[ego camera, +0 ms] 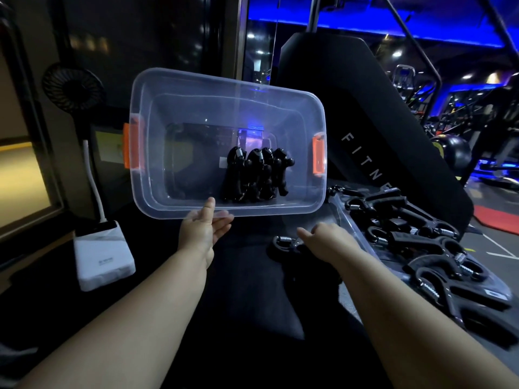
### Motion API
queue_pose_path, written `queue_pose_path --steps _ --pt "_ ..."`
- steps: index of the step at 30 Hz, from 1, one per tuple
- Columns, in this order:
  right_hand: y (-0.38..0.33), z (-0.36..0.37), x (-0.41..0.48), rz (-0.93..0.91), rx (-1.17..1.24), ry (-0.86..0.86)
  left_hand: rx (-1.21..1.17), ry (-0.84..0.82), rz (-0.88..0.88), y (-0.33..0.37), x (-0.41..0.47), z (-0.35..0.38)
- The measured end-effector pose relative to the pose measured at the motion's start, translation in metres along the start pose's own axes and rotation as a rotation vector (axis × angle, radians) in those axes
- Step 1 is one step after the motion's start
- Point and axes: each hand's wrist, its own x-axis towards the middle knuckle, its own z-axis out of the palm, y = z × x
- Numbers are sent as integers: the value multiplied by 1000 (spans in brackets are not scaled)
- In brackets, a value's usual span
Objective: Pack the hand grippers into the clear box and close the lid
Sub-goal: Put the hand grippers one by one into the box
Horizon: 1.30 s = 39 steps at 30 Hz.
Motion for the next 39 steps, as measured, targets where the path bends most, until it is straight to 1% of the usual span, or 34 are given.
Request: queue_pose_path --steps 3,5,7,16,25,28,32,35,39 --pt "-8 6 2 114 -56 -29 -5 -4 -1 0 0 0" --pt "-12 10 2 169 -47 -1 -5 -4 0 0 0 0" --pt "-14 13 2 187 -36 20 -3 -6 1 0 1 0" --pt "-11 17 5 166 51 -8 -11 -10 -6 0 2 0" --pt "-10 22 2 62 79 -41 -9 -14 -1 1 0 1" --pt "-13 21 0 80 79 -28 -7 -15 -1 2 -1 1" --pt "-18 15 -3 117 51 -76 -10 -15 -2 2 -2 1" --pt "-19 12 -3 140 79 -84 -12 -18 -5 1 -1 0" --pt "-21 9 -9 114 93 -55 -18 -20 -10 2 -1 0"
